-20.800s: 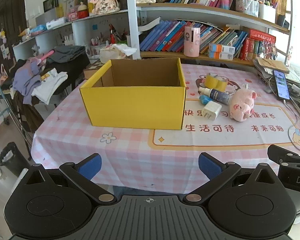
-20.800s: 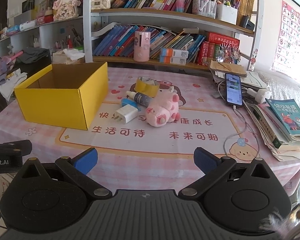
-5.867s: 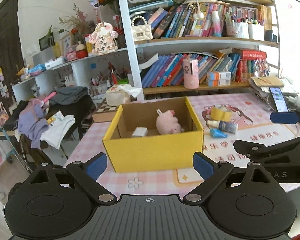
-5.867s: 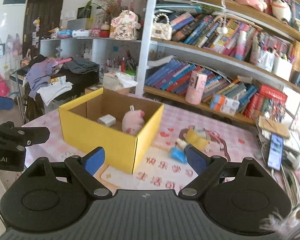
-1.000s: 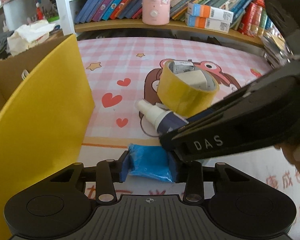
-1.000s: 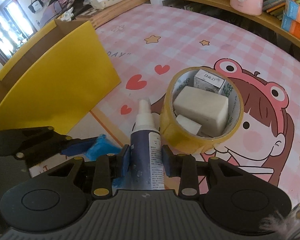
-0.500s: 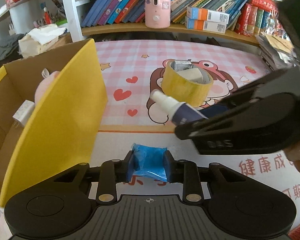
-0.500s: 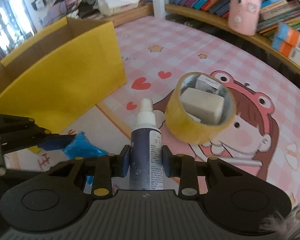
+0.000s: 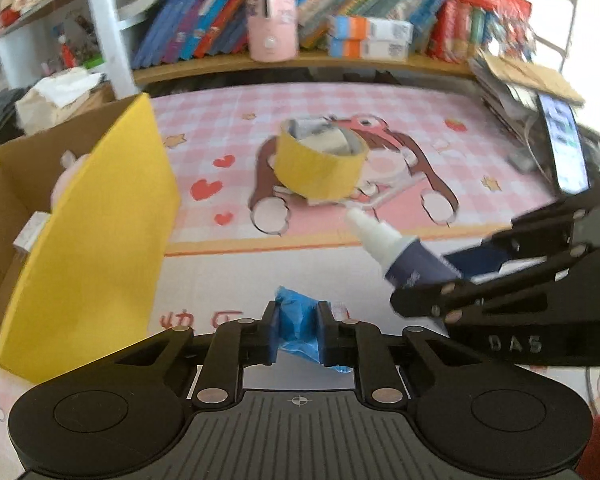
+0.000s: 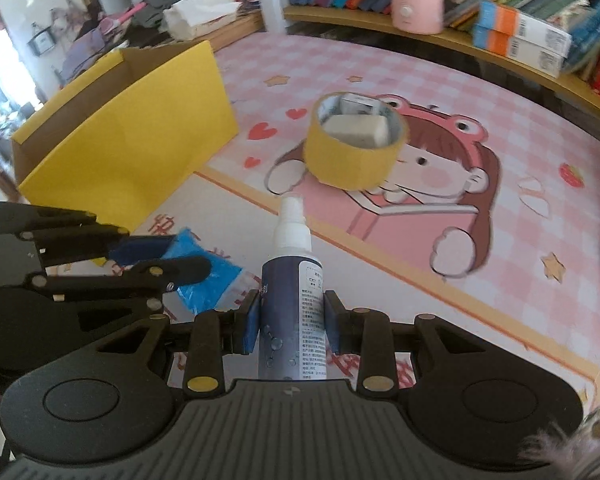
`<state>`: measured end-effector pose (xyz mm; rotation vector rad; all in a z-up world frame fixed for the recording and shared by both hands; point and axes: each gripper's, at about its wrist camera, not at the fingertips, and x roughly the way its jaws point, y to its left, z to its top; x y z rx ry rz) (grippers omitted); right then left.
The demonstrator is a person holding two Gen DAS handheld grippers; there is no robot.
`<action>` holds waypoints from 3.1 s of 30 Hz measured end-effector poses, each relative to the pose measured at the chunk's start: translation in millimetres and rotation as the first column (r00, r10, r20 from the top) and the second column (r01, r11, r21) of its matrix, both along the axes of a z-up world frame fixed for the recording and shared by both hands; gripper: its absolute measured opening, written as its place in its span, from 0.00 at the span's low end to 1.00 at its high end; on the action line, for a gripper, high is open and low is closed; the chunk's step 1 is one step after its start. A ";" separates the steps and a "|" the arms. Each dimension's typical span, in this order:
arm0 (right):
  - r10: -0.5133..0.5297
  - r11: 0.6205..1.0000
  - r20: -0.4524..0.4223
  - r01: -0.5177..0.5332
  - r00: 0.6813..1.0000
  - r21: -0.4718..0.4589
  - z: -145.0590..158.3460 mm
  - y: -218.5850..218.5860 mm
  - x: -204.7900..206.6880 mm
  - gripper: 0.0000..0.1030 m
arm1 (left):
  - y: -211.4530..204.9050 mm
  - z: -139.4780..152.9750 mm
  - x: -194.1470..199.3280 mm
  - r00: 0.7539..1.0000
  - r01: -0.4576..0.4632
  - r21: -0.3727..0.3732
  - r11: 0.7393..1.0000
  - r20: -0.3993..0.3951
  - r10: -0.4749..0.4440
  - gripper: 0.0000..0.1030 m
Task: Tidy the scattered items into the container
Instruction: 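Lift and carry the spray bottle and blue packet over the yellow box with both tools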
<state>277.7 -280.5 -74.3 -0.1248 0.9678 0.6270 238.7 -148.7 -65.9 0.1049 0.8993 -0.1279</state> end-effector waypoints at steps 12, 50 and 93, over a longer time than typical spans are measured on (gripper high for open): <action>-0.022 0.999 -0.020 0.021 1.000 -0.049 -15.3 -4.7 -10.3 0.30 | 0.3 -16.8 -0.1 0.999 -0.021 -0.014 1.000 -0.046 0.020 0.27; -0.206 0.978 0.105 0.207 0.973 -0.004 25.8 -5.5 -80.5 0.30 | 17.9 36.5 -55.8 0.988 0.144 -0.092 0.985 0.063 -0.139 0.15; -0.290 0.954 0.189 0.298 0.938 -0.018 53.3 180.2 -283.8 0.30 | 215.4 64.4 -229.8 0.970 0.178 -0.121 0.977 0.188 -0.154 0.14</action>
